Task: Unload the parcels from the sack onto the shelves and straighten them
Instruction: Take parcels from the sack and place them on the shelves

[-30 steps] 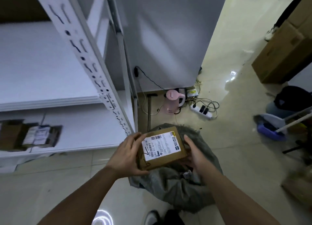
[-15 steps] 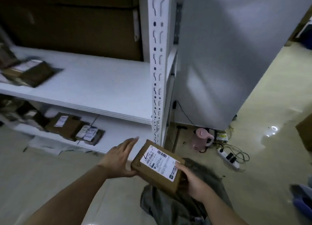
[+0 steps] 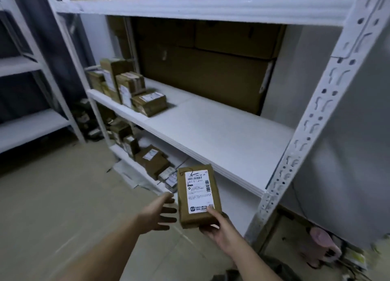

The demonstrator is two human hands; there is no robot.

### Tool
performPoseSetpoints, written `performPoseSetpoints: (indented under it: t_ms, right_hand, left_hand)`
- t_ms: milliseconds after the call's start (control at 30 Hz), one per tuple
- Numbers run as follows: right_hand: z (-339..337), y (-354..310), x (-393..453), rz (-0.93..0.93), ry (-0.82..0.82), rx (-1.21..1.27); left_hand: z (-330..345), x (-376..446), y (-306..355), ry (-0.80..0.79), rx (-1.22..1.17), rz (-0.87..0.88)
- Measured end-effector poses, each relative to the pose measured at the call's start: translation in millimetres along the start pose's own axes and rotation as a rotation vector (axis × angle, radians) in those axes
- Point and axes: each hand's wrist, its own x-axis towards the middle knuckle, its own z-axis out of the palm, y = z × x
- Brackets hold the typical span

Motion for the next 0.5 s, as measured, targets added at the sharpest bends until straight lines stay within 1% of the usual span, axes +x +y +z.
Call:
performPoseSetpoints:
  t_ms: [133, 267, 400, 500]
  right_hand:
    - [61.6, -12.0, 31.2, -0.065, -0.016, -0.017]
    - [130.1, -16.4, 67.4, -0.131, -0.017, -0.173]
    - [192.7, -20.3, 101.6, -0.159, 0.001, -0.328]
    - [234.8, -30.2, 123.6, -0.202, 0.015, -0.381]
  left_hand:
    - [-34.0, 10.6, 23.2, -0.057, 0.03, 0.057]
    - [-95.0, 23.2, 56.4, -0.029, 0.108, 0.174]
    - [-164.5, 39.1, 89.0, -0.002, 0.184, 0.283]
    - [-210.2, 54.1, 111.8, 0.008, 0.217, 0.359]
